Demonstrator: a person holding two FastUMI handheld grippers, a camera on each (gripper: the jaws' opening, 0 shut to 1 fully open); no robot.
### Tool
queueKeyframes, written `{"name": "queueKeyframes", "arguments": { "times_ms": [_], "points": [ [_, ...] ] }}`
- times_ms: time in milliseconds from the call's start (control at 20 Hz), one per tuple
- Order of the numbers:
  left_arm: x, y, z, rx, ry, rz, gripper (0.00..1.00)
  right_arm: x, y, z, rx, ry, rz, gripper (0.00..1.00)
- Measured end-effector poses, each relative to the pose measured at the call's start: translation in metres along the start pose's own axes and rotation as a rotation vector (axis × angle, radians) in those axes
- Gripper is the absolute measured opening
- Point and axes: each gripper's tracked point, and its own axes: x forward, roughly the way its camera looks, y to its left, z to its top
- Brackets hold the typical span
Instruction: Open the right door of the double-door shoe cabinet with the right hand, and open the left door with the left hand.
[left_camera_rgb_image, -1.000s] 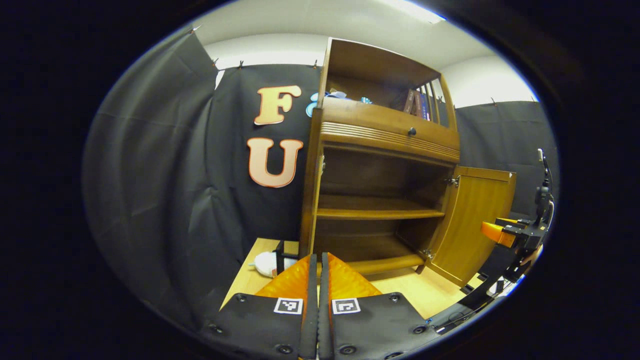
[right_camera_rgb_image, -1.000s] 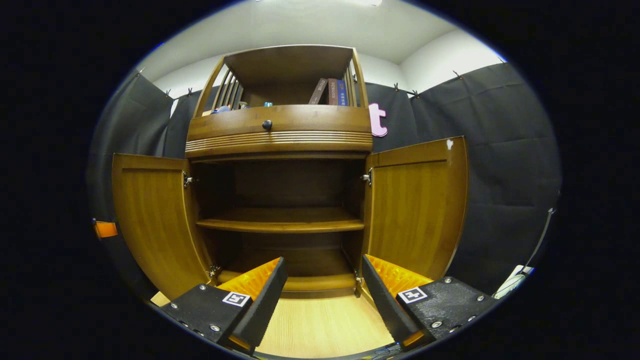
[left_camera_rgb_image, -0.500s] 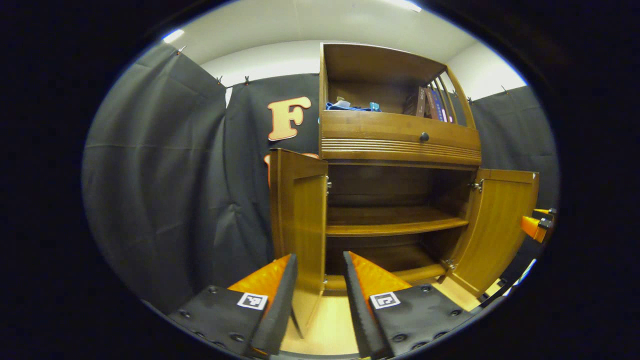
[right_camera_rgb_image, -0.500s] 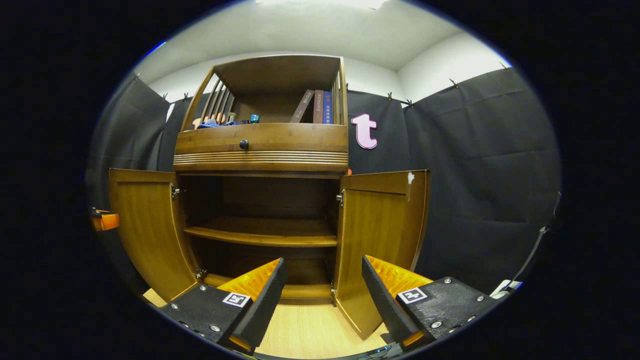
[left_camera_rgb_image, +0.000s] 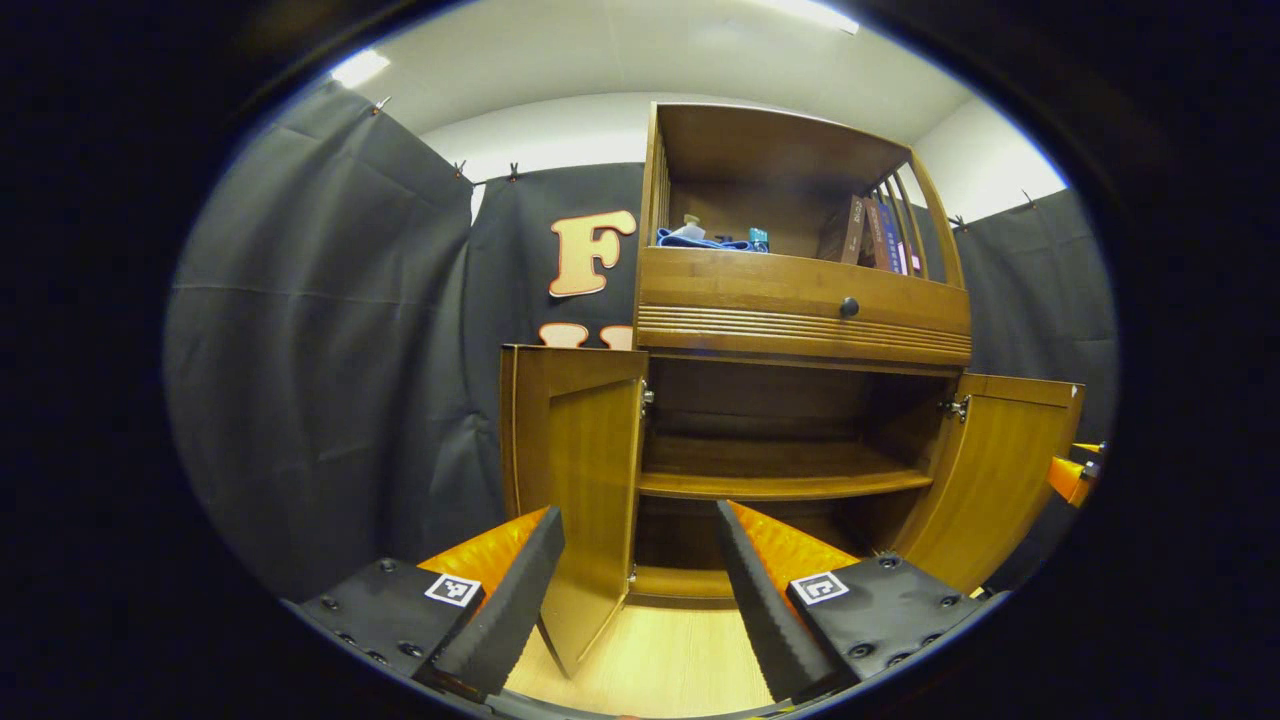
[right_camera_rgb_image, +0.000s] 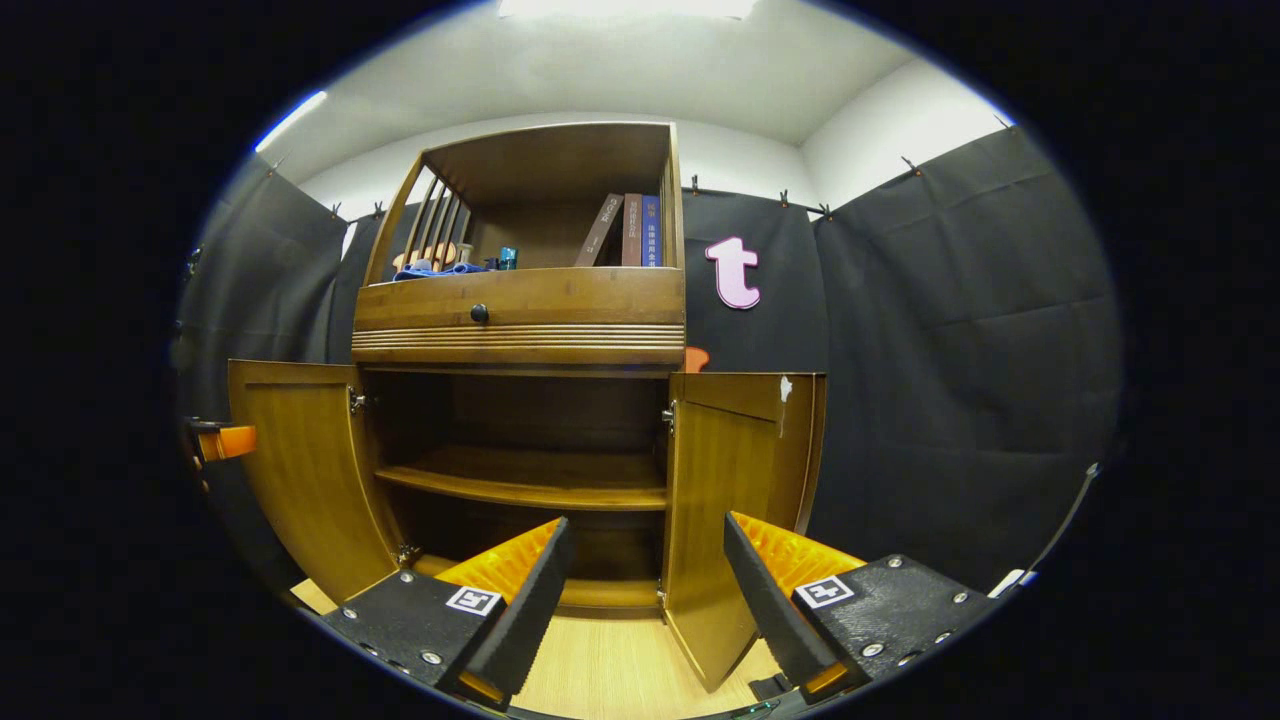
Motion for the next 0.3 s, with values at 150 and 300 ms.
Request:
{"name": "queueKeyframes", "arguments": {
  "times_ms": [150, 300],
  "points": [
    [-0.0033, -0.0003, 0.0002, -0.002, -0.003, 0.029, 0.94, -0.0001, -0.0052, 0.0047, -0.016, -0.017, 0.01, 0.91],
    [-0.0086, 0.0005, 0.0014, 0.001, -0.01, 0.047, 0.94, 0.0016, -0.0049, 0.0048, -0.02, -0.025, 0.035, 0.92]
  ]
}}
